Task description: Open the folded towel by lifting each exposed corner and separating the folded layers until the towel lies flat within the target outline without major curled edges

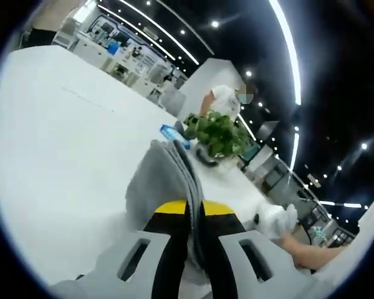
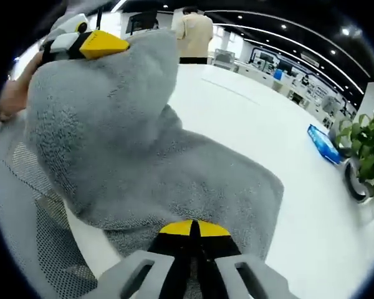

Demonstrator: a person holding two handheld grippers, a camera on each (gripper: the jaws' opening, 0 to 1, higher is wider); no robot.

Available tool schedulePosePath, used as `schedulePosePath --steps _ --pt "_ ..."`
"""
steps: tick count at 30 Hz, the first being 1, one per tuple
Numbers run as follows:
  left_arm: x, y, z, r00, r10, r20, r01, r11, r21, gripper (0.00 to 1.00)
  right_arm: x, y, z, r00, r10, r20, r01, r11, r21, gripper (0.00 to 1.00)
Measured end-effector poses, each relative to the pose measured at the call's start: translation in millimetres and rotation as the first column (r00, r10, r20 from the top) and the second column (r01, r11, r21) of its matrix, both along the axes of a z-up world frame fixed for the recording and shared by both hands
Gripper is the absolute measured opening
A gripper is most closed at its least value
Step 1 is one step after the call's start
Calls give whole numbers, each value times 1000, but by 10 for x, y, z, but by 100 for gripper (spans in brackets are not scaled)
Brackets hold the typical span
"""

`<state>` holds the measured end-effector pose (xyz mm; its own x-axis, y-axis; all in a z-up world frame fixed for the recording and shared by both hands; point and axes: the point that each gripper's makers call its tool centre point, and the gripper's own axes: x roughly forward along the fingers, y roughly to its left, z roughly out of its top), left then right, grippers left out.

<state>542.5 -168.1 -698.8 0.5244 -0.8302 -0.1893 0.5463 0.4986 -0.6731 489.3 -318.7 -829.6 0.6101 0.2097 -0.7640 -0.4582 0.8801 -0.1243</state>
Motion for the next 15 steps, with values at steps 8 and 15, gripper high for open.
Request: schedulePosePath --steps 8,15 --pt "-35 -25 -49 1000 -16 2 16 999 34 5 -55 -201 8 997 -79 -15 79 997 -9 0" --pt "51 134 -211 998 57 -27 -54 991 119 6 -55 -196 10 997 -81 -12 80 997 -12 0"
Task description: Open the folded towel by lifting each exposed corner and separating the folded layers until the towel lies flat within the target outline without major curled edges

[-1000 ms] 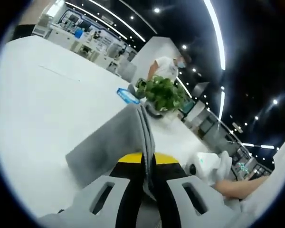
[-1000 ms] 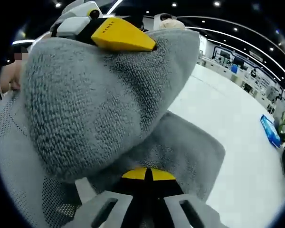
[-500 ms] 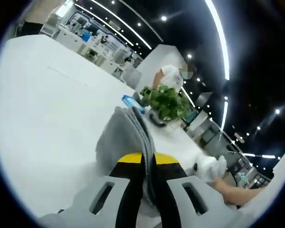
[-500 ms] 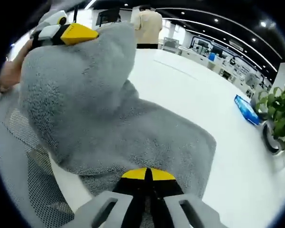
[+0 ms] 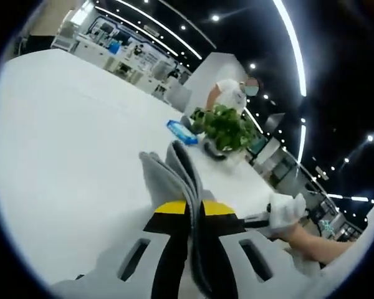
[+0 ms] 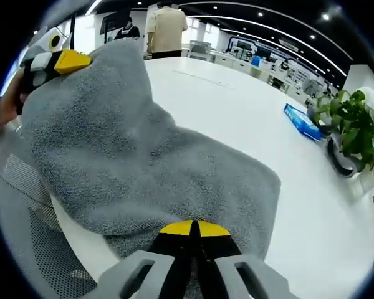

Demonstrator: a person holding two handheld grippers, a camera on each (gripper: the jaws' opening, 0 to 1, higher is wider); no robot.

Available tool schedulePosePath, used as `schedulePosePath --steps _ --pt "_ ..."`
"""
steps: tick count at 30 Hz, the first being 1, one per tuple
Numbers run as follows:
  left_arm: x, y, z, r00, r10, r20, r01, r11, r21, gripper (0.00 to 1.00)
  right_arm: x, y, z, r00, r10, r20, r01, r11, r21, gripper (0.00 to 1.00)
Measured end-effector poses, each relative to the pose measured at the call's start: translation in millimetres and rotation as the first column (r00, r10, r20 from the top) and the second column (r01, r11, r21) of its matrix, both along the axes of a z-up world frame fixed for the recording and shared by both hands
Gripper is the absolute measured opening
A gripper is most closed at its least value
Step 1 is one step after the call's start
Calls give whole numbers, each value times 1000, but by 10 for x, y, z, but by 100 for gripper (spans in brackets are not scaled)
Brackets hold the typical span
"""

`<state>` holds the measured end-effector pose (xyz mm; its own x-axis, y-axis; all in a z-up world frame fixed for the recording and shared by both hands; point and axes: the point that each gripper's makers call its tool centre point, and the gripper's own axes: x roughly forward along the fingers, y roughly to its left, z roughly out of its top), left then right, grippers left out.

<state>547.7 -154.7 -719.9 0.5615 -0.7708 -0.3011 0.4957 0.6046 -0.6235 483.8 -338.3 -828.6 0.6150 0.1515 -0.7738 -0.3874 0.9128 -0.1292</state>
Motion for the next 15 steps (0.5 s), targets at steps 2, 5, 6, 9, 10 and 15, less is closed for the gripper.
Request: schedulePosePath --steps 2,5,6,9,10,15 --pt "58 138 -145 997 60 -49 -58 997 52 6 2 -4 1 1000 -5 4 5 1000 13 0" --pt "98 273 -284 983 132 -129 -124 990 63 6 3 0 4 1000 -13 5 13 1000 25 0" --pt "104 326 -346 975 155 -158 -145 987 72 6 3 0 3 1000 -13 5 12 1000 25 0" --pt "102 340 -409 971 161 -176 -148 985 86 6 4 2 3 1000 -10 5 10 1000 22 0" --pt "95 354 -439 972 165 -169 -146 982 120 6 3 2 3 1000 -12 5 12 1000 23 0" --pt "92 403 -526 967 178 -182 -151 977 152 6 4 0 3 1000 -20 5 20 999 29 0"
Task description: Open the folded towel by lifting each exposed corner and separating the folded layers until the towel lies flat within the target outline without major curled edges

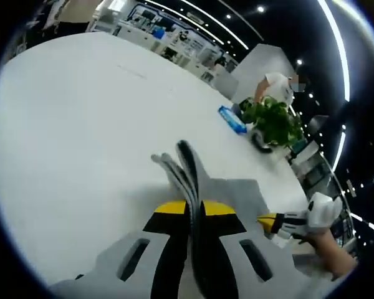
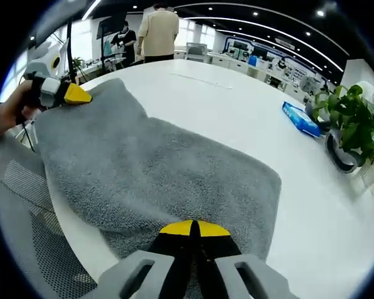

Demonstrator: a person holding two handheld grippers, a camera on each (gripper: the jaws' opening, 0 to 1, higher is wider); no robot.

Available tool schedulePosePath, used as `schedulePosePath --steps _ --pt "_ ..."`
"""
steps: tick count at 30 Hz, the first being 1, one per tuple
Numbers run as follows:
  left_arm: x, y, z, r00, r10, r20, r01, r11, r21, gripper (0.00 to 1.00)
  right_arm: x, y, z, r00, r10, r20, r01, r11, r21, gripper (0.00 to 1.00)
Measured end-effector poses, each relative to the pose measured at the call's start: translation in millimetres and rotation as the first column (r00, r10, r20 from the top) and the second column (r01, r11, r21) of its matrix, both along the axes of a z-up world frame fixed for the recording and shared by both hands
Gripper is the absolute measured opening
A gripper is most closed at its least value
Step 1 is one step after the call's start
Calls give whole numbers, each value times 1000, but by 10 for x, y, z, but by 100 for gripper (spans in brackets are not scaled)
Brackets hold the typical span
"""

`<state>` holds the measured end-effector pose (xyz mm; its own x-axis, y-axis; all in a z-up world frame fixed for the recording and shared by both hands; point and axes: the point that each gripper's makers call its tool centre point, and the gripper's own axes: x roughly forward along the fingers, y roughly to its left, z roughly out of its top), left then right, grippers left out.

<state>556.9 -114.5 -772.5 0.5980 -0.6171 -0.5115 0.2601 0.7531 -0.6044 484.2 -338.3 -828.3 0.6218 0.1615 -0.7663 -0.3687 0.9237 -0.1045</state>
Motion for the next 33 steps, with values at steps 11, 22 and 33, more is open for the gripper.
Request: schedulePosePath --steps 11,22,33 --pt "-140 126 -451 990 -25 -136 47 985 165 8 22 -10 -8 1000 -1 0 1 1000 -8 0" --pt "49 260 -321 1000 27 -12 -24 980 198 13 226 261 306 990 36 135 -47 996 78 17" --pt "95 -125 22 980 -113 165 96 990 105 22 -61 1377 440 851 480 213 -513 847 138 1"
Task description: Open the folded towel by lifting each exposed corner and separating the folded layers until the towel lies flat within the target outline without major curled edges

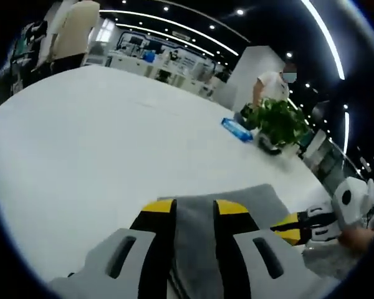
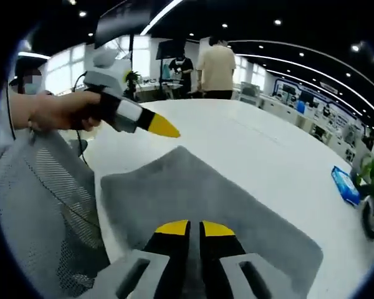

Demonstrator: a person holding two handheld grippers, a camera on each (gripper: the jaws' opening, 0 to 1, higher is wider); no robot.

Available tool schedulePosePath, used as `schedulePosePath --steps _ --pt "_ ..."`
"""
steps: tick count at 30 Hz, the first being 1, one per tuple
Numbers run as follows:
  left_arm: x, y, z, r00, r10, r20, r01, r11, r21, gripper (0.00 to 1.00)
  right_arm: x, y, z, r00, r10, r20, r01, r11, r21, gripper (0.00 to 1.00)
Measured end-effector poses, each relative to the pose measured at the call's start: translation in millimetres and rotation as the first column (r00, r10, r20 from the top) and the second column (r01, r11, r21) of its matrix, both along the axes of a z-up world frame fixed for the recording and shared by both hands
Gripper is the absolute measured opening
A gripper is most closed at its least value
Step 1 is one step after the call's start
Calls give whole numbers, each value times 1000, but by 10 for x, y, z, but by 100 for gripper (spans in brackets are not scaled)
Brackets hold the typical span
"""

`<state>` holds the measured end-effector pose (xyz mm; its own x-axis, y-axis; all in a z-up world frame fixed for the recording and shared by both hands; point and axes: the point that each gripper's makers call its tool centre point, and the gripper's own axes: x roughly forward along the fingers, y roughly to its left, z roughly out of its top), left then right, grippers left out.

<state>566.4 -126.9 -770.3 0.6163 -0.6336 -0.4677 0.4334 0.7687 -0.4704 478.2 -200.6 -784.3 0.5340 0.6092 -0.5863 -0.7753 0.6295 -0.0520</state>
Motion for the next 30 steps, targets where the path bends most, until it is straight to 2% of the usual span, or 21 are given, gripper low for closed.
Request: schedulePosePath --steps 2,4,5,7,8,9,10,11,12,16,17,18,22,27,30 --pt "-103 -128 -99 996 -89 -18 90 995 39 19 -122 153 -30 997 67 -34 -66 997 26 0" --pt "-134 -165 -146 993 -118 -15 119 990 75 18 -285 275 -132 986 137 -97 -135 990 27 0" --pt "-162 -185 -202 987 -158 -7 158 980 124 18 -347 281 -221 979 162 -122 -164 986 -8 0" --pt "-170 -142 -305 982 -190 2 184 957 226 18 -375 210 -366 977 153 -150 -167 982 -85 0" --pt "-175 -105 -355 979 -202 2 193 942 273 18 -381 181 -434 975 156 -157 -174 979 -110 0" --pt "-204 -39 -452 974 -225 -13 215 912 349 18 -355 200 -427 978 149 -149 -163 983 -89 0" --pt "-234 7 -520 970 -241 -29 232 889 396 17 -344 196 -392 977 133 -164 -145 988 -60 0" --pt "-254 9 -550 960 -281 -17 260 862 435 17 -344 193 -387 977 112 -184 -122 992 -41 0" --pt "-242 -35 -511 951 -309 21 268 857 440 17 -332 167 -399 976 105 -190 -114 993 -38 0" --pt "-263 -46 -526 946 -323 19 275 834 478 15 -340 163 -414 975 106 -196 -116 992 -40 0" --pt "-266 -42 -525 947 -320 14 275 835 477 15 -337 157 -419 975 102 -199 -113 993 -43 0" --pt "-284 -33 -532 955 -297 -15 270 845 461 14 -332 141 -425 974 93 -206 -104 994 -44 0" --pt "-322 -21 -544 959 -278 -56 275 857 436 13 -304 52 -432 971 40 -235 -50 998 -39 0" --pt "-398 -41 -554 953 -289 -86 296 843 449 11 -209 -110 -436 971 -41 -236 29 998 -54 0" --pt "-445 -74 -560 944 -318 -91 323 829 456 10 -152 -211 -440 972 -89 -220 73 994 -80 0"
